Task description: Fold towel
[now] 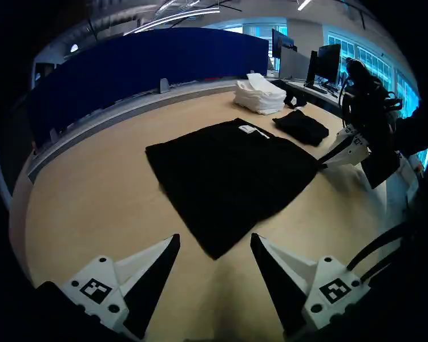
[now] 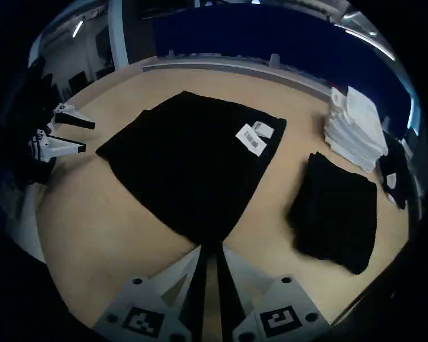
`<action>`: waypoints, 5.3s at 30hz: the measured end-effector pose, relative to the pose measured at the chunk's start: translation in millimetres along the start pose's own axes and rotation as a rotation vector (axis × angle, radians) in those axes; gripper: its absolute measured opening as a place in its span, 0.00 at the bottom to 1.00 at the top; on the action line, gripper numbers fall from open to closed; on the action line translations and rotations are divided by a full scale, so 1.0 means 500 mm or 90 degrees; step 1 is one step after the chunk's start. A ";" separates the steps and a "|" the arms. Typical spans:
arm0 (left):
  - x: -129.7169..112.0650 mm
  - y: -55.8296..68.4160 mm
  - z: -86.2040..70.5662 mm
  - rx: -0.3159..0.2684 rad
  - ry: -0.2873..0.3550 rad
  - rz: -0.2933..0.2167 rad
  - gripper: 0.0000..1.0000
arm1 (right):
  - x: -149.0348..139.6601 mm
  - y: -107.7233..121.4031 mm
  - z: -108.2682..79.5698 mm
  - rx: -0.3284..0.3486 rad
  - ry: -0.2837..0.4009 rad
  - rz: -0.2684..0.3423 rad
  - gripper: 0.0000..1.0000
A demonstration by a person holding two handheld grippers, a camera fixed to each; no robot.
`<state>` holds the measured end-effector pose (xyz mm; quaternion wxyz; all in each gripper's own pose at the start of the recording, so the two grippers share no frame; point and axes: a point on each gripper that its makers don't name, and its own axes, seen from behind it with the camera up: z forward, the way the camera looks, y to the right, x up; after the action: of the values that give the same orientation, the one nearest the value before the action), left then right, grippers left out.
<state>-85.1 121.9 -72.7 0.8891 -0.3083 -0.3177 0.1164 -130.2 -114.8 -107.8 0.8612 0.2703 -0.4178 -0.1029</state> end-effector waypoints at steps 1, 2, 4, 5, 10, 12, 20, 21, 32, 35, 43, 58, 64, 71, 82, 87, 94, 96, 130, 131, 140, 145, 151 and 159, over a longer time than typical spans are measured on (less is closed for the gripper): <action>0.000 0.000 0.000 0.000 0.000 0.000 0.92 | 0.002 0.001 0.000 0.000 0.001 0.002 0.11; 0.001 -0.001 0.001 0.000 0.000 -0.001 0.92 | 0.004 0.001 0.000 0.000 0.003 0.003 0.11; 0.001 -0.001 0.001 -0.001 0.000 -0.001 0.92 | 0.008 0.002 -0.001 0.001 0.006 0.006 0.11; 0.001 -0.001 0.002 -0.001 0.000 -0.002 0.91 | 0.010 0.003 -0.001 0.001 0.007 0.008 0.10; 0.002 0.000 0.003 -0.003 0.000 -0.002 0.92 | 0.022 0.005 -0.005 0.006 0.011 0.007 0.10; 0.002 0.000 0.004 -0.003 0.000 -0.002 0.92 | 0.026 0.006 -0.007 0.006 0.013 0.004 0.10; 0.002 -0.004 0.003 -0.003 -0.001 -0.002 0.92 | 0.041 0.005 -0.011 0.008 0.019 0.002 0.10; 0.001 -0.005 0.003 -0.003 -0.001 -0.002 0.92 | 0.042 0.005 -0.012 0.008 0.019 0.002 0.10; -0.028 0.003 0.021 -0.010 -0.027 0.018 0.91 | 0.039 0.002 -0.010 0.010 0.017 0.001 0.10; -0.039 0.004 0.029 -0.011 -0.040 0.033 0.91 | 0.037 0.002 -0.009 0.011 0.015 0.000 0.10; -0.064 0.006 0.051 -0.018 -0.082 0.035 0.66 | 0.036 0.000 -0.009 0.014 0.015 0.000 0.10; -0.066 -0.004 0.062 -0.014 -0.100 0.021 0.22 | 0.040 -0.002 -0.012 0.018 0.018 0.001 0.10; -0.068 0.000 0.057 -0.025 -0.106 0.020 0.20 | 0.042 -0.002 -0.012 0.018 0.019 0.001 0.10; -0.071 0.007 0.049 -0.034 -0.111 0.012 0.18 | 0.047 0.000 -0.015 0.018 0.022 0.003 0.10; -0.034 0.006 0.028 -0.029 -0.092 -0.006 0.17 | 0.070 -0.003 -0.029 0.020 0.031 0.006 0.10; -0.015 0.005 0.015 -0.026 -0.081 -0.019 0.17 | 0.083 -0.006 -0.043 0.020 0.037 0.004 0.10; -0.001 0.002 -0.018 -0.017 -0.078 -0.031 0.17 | 0.096 -0.008 -0.072 0.018 0.041 0.004 0.10; 0.004 0.002 -0.030 -0.014 -0.075 -0.036 0.17 | 0.098 -0.008 -0.083 0.017 0.042 0.005 0.10; -0.054 0.054 0.010 -0.046 -0.112 0.002 0.78 | 0.075 -0.023 -0.086 0.031 0.037 0.009 0.10; -0.056 0.057 0.011 -0.050 -0.112 0.003 0.78 | 0.075 -0.023 -0.086 0.031 0.037 0.008 0.10; -0.065 0.064 0.024 -0.062 -0.122 0.009 0.79 | 0.072 -0.022 -0.084 0.030 0.036 0.008 0.10; -0.069 0.066 0.035 -0.068 -0.129 0.010 0.76 | 0.069 -0.022 -0.084 0.030 0.035 0.009 0.10; -0.071 0.058 0.043 -0.060 -0.137 0.018 0.52 | 0.070 -0.022 -0.083 0.030 0.035 0.010 0.10; -0.076 0.040 0.048 -0.037 -0.137 0.046 0.22 | 0.071 -0.020 -0.081 0.029 0.036 0.009 0.10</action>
<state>-129.8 134.0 -89.3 0.8355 -0.3311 -0.4035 0.1717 -76.0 -122.1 -110.3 0.8671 0.2897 -0.3975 -0.0793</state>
